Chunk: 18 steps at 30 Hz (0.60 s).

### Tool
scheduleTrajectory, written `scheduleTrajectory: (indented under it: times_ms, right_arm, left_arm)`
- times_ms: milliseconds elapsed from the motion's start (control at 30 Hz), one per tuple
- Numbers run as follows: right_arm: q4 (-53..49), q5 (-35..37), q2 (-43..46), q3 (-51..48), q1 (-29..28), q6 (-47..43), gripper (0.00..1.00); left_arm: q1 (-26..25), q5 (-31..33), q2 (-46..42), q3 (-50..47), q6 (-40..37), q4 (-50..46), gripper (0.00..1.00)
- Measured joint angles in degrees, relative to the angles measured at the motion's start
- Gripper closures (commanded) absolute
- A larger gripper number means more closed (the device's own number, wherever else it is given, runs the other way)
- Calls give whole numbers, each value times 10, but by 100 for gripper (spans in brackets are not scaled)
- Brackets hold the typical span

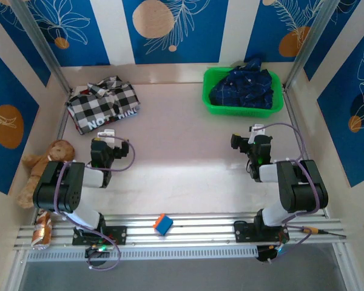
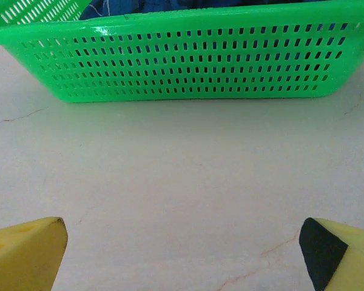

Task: Fold and stack the long sleeve shirts

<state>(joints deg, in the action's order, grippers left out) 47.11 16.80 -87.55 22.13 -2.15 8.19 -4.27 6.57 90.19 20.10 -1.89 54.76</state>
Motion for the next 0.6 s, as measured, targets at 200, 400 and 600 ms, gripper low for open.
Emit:
scheduleTrajectory:
  times_ms: [200, 400, 600]
  right_arm:
    - [0, 1, 0, 0, 0, 0, 1]
    - [0, 4, 0, 0, 0, 0, 1]
    - [0, 7, 0, 0, 0, 0, 1]
  left_arm:
    - [0, 0, 0, 0, 0, 0, 0]
    - [0, 0, 0, 0, 0, 0, 0]
    - [0, 0, 0, 0, 0, 0, 0]
